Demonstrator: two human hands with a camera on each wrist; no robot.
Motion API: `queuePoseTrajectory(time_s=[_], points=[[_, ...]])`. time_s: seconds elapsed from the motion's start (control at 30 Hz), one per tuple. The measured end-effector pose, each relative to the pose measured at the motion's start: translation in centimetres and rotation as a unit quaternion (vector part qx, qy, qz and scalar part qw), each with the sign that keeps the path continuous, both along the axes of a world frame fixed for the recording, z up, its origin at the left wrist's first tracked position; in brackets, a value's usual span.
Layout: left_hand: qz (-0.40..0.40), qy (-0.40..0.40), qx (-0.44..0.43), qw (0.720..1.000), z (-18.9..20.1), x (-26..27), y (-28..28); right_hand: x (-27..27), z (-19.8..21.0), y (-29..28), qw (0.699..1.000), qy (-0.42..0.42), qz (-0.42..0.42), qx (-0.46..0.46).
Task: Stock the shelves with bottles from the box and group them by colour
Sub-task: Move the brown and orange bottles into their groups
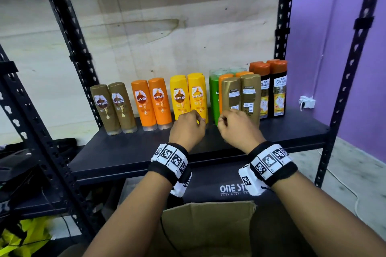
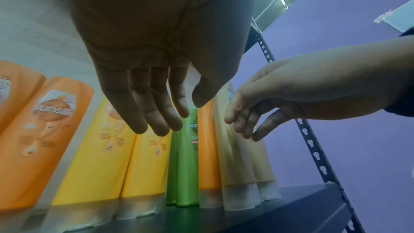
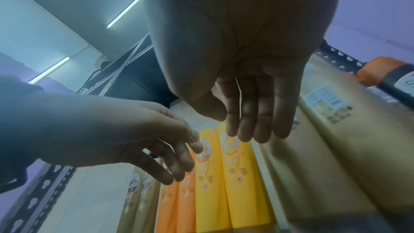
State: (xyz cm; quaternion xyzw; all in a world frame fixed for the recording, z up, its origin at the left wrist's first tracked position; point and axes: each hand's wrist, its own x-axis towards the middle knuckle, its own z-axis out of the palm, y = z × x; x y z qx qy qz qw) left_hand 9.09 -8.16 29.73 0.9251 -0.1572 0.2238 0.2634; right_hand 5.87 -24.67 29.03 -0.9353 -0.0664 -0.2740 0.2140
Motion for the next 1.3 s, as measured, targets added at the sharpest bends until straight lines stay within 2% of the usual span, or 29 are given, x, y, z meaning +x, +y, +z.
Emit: queuePoseTrajectory(time_s=[0.2,0.33,0.47,0.57,0.8,0.97,1.1,1.3], points=[[-0.038,0.004,-0.017,0.999,-0.7,0.4,-3.3,-1.1,-0.3,-4.1,0.998,0.013,-0.056,0.016],[-0.051,0.015,-0.042,0.998,-1.0,0.7,-5.5,-1.1,-0.6,-6.7,0.991,0.009,-0.117,0.068],[-0.067,0.034,-0.081,0.994,-1.4,1.1,-7.2,-0.3,-1.2,-8.7,0.981,0.042,-0.147,0.119],[-0.071,0.037,-0.112,0.990,-2.0,1.4,-8.1,0.7,-1.6,-9.6,0.978,0.061,-0.135,0.147],[-0.084,0.032,-0.175,0.980,-3.8,1.8,-9.2,2.3,-2.9,-9.2,0.971,0.043,-0.035,0.232],[-0.076,0.030,-0.208,0.975,-4.1,2.0,-9.3,2.7,-3.7,-8.5,0.970,0.016,-0.055,0.236],[-0.069,0.033,-0.193,0.978,-4.1,2.2,-8.8,2.5,-3.8,-7.8,0.974,0.013,-0.069,0.216],[-0.070,0.005,-0.226,0.972,-4.4,1.6,-6.7,2.6,-4.4,-6.1,0.970,-0.030,-0.057,0.234]])
